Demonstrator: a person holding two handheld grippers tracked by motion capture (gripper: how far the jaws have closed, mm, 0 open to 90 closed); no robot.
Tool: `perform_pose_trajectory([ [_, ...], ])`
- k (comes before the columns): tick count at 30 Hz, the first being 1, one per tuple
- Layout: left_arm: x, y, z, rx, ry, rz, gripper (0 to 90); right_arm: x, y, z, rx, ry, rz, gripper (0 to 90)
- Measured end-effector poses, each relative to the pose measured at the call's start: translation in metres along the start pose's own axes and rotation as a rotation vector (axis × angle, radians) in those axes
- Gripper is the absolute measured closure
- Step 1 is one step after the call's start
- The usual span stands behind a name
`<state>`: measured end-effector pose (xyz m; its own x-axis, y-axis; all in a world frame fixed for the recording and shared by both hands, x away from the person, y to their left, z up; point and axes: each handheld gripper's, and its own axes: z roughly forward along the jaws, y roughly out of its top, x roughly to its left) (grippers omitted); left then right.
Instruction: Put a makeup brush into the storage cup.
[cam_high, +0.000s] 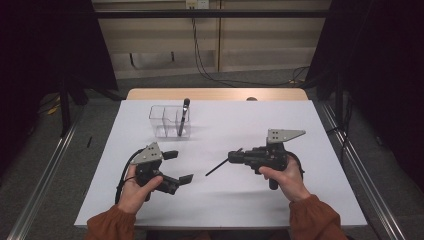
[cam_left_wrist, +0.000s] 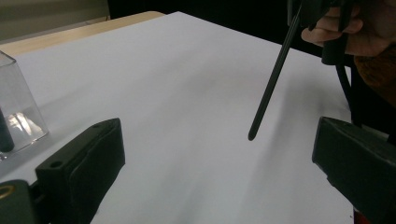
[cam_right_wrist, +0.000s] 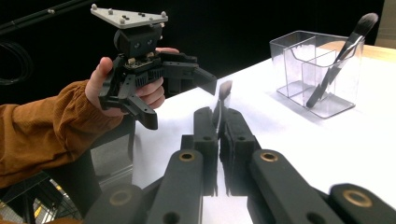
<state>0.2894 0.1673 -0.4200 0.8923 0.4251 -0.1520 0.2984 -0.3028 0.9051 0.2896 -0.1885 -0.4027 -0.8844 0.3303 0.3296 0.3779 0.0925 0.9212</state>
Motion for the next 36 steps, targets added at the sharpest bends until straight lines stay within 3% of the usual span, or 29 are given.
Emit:
perform_pose_trajectory([
  [5, -0.001, 0.001, 0.0, 0.001, 0.008, 0.006, 2.5, 0.0, 0.006, -0.001, 0.03, -0.007, -0.003, 86.5],
  [16, -0.002, 0.001, 0.004, -0.015, -0.005, -0.018, 2.7, 0.0, 0.023, 0.004, 0.171, -0.02, -0.026, 86.6],
  [27, -0.007, 0.003, 0.01, -0.056, -0.002, -0.002, 3.0, -0.001, 0.036, 0.018, 0.307, -0.014, -0.022, 86.5],
  [36, -0.012, 0.004, 0.018, -0.033, -0.025, 0.009, 3.3, -0.001, 0.046, 0.031, 0.405, -0.024, -0.028, 86.6],
])
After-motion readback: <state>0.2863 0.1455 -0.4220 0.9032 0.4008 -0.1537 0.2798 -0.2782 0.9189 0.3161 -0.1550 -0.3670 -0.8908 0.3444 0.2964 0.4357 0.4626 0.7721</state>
